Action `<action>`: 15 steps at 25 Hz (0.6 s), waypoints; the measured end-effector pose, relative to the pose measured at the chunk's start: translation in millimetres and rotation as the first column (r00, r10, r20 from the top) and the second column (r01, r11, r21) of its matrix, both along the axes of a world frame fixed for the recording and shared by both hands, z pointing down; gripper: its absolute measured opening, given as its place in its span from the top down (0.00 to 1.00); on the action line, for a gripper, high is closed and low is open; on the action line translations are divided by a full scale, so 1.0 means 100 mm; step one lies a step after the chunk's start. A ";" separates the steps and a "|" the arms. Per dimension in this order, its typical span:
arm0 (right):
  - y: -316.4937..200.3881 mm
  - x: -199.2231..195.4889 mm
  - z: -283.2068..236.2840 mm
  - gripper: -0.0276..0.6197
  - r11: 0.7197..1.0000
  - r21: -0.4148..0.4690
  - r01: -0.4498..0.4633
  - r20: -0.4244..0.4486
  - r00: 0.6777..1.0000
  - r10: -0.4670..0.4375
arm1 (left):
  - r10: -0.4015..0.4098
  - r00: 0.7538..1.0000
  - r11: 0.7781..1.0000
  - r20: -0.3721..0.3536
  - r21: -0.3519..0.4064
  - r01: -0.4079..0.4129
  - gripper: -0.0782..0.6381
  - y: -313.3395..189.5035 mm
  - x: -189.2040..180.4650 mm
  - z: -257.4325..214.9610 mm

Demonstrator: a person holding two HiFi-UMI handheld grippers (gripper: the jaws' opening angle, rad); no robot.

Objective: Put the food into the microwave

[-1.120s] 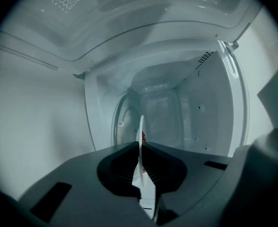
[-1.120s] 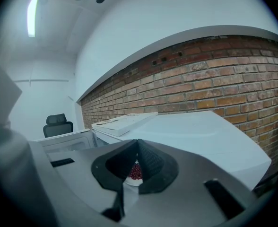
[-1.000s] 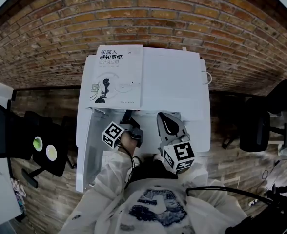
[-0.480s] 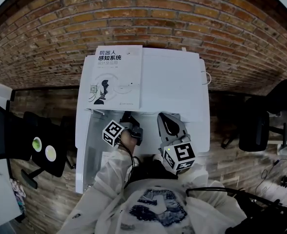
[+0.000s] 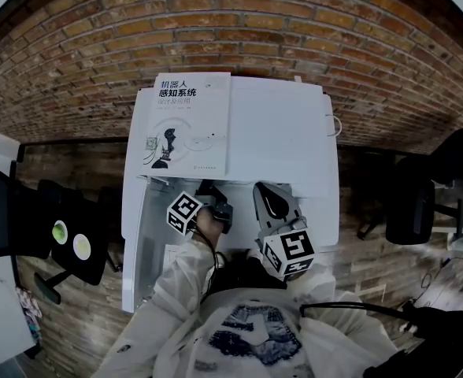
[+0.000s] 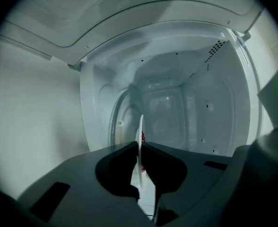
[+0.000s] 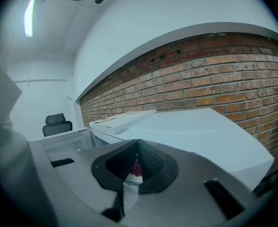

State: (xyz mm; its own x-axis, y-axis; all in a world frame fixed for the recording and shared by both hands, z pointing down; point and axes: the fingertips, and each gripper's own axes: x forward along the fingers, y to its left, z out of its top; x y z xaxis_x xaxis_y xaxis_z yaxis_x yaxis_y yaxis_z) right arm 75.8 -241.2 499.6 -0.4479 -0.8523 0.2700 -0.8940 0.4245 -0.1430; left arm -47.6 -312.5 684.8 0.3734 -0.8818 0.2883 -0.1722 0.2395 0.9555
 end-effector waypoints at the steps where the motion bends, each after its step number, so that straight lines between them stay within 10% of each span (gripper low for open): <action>1: 0.00 0.00 0.00 0.94 1.000 -0.001 0.000 0.000 1.000 0.000 | 0.000 1.000 1.000 0.003 0.002 0.000 0.87 0.00 0.00 0.00; 15: 0.04 0.05 0.02 0.94 1.000 -0.015 -0.002 0.008 1.000 0.002 | -0.001 1.000 1.000 0.021 0.014 0.001 0.79 -0.04 0.00 -0.07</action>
State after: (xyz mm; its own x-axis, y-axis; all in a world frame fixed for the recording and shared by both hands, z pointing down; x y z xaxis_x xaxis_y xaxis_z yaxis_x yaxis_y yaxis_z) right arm 80.5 -237.4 501.9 -0.4483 -0.8492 0.2791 -0.8937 0.4206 -0.1561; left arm -47.3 -317.0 677.6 0.3663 -0.8861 0.2839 -0.1918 0.2266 0.9549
